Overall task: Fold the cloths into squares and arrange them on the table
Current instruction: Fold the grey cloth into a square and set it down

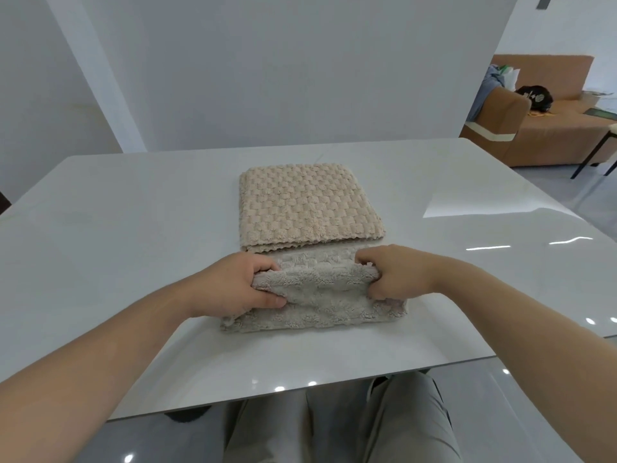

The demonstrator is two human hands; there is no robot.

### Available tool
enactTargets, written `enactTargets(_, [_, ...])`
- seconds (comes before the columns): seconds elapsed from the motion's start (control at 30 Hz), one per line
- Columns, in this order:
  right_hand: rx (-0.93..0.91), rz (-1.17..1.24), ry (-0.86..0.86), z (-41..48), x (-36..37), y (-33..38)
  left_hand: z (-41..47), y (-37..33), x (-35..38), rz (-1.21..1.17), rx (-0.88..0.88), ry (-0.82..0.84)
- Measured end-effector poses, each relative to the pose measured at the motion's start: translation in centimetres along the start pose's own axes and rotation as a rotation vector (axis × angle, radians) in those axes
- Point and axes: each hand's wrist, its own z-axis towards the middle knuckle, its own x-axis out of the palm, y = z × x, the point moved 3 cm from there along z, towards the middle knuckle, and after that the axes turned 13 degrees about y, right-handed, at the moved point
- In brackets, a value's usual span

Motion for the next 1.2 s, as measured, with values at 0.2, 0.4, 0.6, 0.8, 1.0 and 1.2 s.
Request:
enactTargets(0.2, [-0.035, 0.247, 0.117, -0.2, -0.2, -1.0, -0.4, 0.6, 0.6, -0.18, 0.061, 0.017])
enactTargets(0.4, [-0.106, 0.42, 0.033, -0.1, -1.1, -2.3, -0.1, 2.4, -0.1, -0.246, 0.036, -0.224])
enactTargets(0.6, [-0.061, 0.525, -0.087, 1.4, -1.2, -3.4, 0.1, 3.3, -1.2, -0.293, 0.006, -0.29])
enactTargets(0.8, [-0.002, 0.63, -0.218, 3.2, -1.1, -4.3, 0.2, 4.3, -2.0, -0.23, -0.077, -0.431])
enactTargets(1.0, [0.074, 0.496, -0.273, 3.7, -0.9, -4.3, 0.4, 5.7, -2.2, -0.095, -0.158, -0.392])
enactTargets(1.2, [0.116, 0.432, -0.267, 3.7, -0.9, -4.5, 0.7, 5.5, -2.2, 0.058, -0.178, -0.447])
